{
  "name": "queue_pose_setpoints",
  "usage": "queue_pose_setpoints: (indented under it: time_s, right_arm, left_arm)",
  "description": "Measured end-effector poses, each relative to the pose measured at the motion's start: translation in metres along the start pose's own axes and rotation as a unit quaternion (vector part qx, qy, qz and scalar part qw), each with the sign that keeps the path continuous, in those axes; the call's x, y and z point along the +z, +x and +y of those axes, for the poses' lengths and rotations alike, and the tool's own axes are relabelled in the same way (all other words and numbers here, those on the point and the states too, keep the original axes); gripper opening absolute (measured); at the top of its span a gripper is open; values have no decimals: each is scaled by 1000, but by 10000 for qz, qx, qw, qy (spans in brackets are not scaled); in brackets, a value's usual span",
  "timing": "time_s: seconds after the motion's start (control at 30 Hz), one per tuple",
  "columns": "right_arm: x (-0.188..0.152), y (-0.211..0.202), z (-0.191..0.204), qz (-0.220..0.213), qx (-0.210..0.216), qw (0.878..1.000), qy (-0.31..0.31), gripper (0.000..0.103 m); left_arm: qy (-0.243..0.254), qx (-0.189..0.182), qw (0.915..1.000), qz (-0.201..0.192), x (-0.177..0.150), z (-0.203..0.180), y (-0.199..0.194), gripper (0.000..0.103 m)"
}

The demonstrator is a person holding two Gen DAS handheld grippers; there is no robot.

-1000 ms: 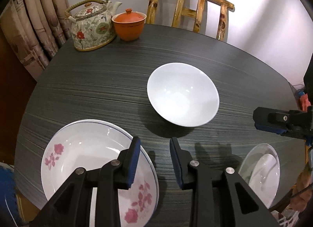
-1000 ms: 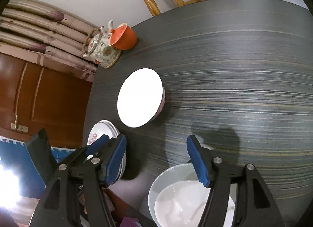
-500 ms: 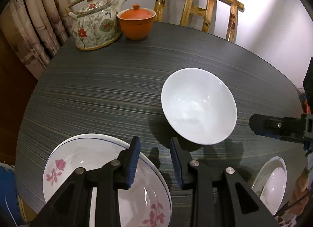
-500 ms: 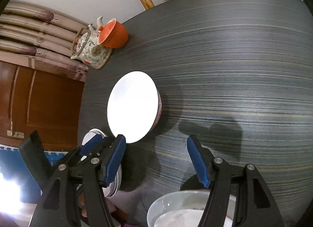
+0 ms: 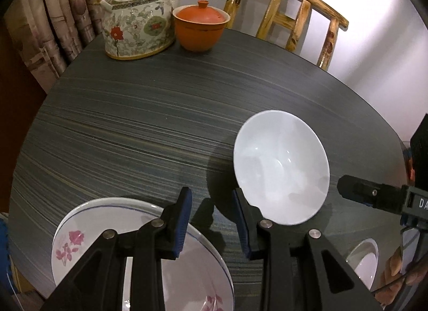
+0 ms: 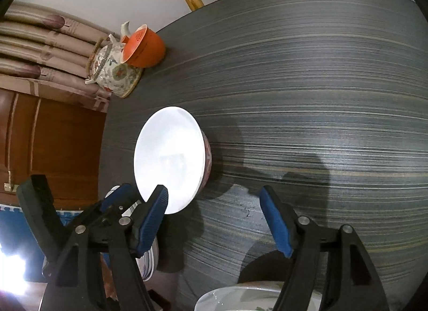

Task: Organize plates and bowls
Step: 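Move both grippers to the white bowl with red-patterned outside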

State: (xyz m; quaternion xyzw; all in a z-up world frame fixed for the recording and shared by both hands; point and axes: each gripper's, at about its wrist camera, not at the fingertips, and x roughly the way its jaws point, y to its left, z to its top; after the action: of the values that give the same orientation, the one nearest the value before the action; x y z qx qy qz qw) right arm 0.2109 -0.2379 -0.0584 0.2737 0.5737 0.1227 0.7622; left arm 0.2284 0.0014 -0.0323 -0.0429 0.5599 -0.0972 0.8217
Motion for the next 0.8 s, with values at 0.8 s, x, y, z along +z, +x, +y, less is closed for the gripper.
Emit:
queue_pose_setpoints:
  time_s: [0.8]
  right_arm:
    - [19,5,0,-30,148,9999,-36,48]
  left_arm:
    - [52,-66,10000,18,45,-5,11,37]
